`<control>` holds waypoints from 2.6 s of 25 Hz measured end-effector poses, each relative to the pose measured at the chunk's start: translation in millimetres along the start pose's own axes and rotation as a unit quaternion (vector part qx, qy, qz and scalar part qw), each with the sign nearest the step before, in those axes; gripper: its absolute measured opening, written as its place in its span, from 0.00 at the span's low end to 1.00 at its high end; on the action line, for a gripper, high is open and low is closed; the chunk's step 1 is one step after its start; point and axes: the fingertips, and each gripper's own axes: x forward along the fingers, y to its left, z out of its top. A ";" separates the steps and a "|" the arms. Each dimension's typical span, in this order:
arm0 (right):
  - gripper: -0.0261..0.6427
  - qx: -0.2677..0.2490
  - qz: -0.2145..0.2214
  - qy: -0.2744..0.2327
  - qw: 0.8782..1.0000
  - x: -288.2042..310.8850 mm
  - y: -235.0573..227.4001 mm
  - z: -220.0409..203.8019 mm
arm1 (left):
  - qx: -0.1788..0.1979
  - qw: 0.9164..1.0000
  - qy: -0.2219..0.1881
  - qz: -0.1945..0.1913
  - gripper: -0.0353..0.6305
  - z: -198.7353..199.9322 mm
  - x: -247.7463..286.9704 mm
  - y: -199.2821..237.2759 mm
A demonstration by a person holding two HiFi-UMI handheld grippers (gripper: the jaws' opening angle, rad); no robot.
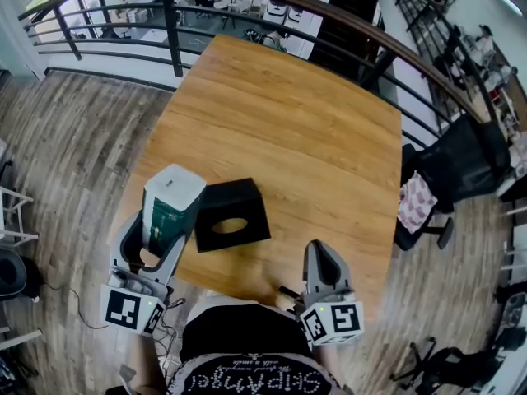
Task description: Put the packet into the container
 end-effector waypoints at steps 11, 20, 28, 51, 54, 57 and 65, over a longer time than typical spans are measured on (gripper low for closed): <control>0.10 0.008 -0.025 -0.001 1.000 -10.5 -11.2 -0.8 | 0.018 0.996 0.039 -0.074 0.57 -11.2 33.3 -25.8; 0.10 0.020 -0.054 0.004 0.998 -24.1 -20.1 -10.1 | 0.022 0.991 0.069 -0.110 0.57 -37.7 52.2 -36.1; 0.10 0.030 -0.079 0.007 0.996 -37.4 -34.1 -12.4 | 0.022 0.987 0.095 -0.130 0.57 -58.4 67.5 -49.5; 0.10 0.052 -0.111 0.026 0.992 -37.8 -39.3 -26.6 | 0.024 0.973 0.143 -0.178 0.57 -114.9 97.4 -61.7; 0.10 0.053 -0.114 0.025 0.992 -37.4 -42.8 -26.6 | 0.032 0.970 0.149 -0.189 0.57 -121.9 101.0 -68.0; 0.10 0.054 -0.114 0.022 0.992 -38.7 -42.2 -26.8 | 0.042 0.967 0.154 -0.200 0.57 -128.6 102.1 -74.0; 0.10 0.053 -0.116 0.022 0.992 -40.8 -42.5 -27.0 | 0.061 0.961 0.168 -0.212 0.57 -145.6 104.6 -83.2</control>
